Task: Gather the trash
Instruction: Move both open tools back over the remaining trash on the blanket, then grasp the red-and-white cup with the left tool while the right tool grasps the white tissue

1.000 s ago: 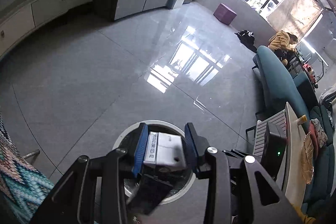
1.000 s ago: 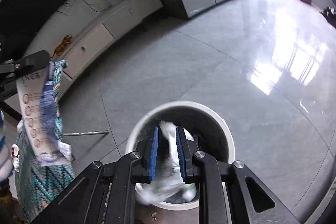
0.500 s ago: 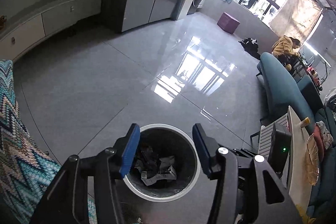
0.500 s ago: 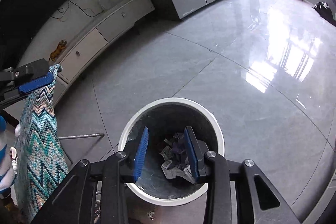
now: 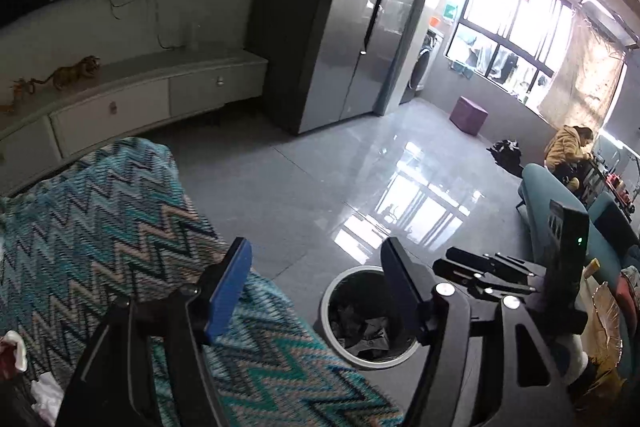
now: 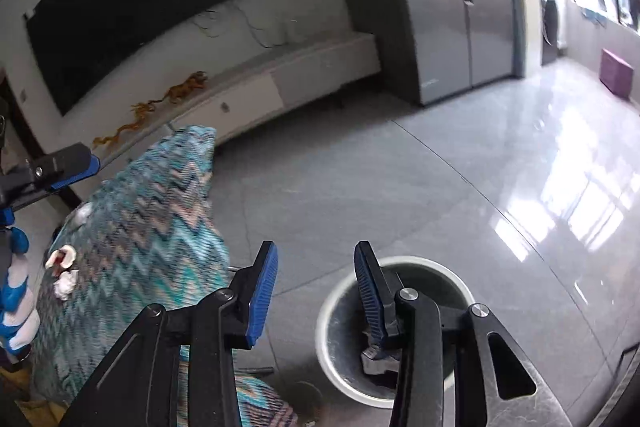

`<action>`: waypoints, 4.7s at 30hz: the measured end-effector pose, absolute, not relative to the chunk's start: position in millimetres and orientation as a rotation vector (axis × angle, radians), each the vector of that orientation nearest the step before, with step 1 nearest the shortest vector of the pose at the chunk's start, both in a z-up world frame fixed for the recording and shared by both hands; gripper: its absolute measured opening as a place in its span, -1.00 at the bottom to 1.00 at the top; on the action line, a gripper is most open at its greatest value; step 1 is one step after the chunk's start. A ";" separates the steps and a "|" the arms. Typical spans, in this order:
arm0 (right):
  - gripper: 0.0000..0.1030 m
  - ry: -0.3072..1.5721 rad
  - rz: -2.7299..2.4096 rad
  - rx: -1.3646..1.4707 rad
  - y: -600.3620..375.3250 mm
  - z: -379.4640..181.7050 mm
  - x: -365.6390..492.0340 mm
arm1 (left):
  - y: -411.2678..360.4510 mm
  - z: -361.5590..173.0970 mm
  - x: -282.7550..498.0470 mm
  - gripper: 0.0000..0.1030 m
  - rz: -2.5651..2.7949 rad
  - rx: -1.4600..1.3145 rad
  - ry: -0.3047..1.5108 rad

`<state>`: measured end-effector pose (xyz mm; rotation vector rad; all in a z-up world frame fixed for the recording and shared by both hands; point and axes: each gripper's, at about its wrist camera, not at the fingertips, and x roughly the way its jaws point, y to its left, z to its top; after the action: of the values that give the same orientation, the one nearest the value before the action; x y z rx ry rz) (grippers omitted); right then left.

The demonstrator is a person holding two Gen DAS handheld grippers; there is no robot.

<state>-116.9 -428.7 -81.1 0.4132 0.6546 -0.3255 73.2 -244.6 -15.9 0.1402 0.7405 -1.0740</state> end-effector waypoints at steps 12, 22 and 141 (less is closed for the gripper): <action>-0.16 0.654 -0.042 0.229 -299.2 -29.3 -27.1 | -23.9 -10.8 125.9 0.36 -0.743 0.071 0.585; -0.10 0.699 0.168 0.130 -199.2 -25.4 34.2 | 99.5 -27.1 137.4 0.36 -0.489 0.091 0.563; -0.58 0.936 0.535 0.246 -114.8 -161.2 171.6 | -20.8 -158.9 356.7 0.67 -0.858 0.410 1.075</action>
<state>171.6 -114.8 -161.2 0.2456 0.9357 0.5348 356.7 -20.8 -158.9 0.4099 1.0748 -0.8575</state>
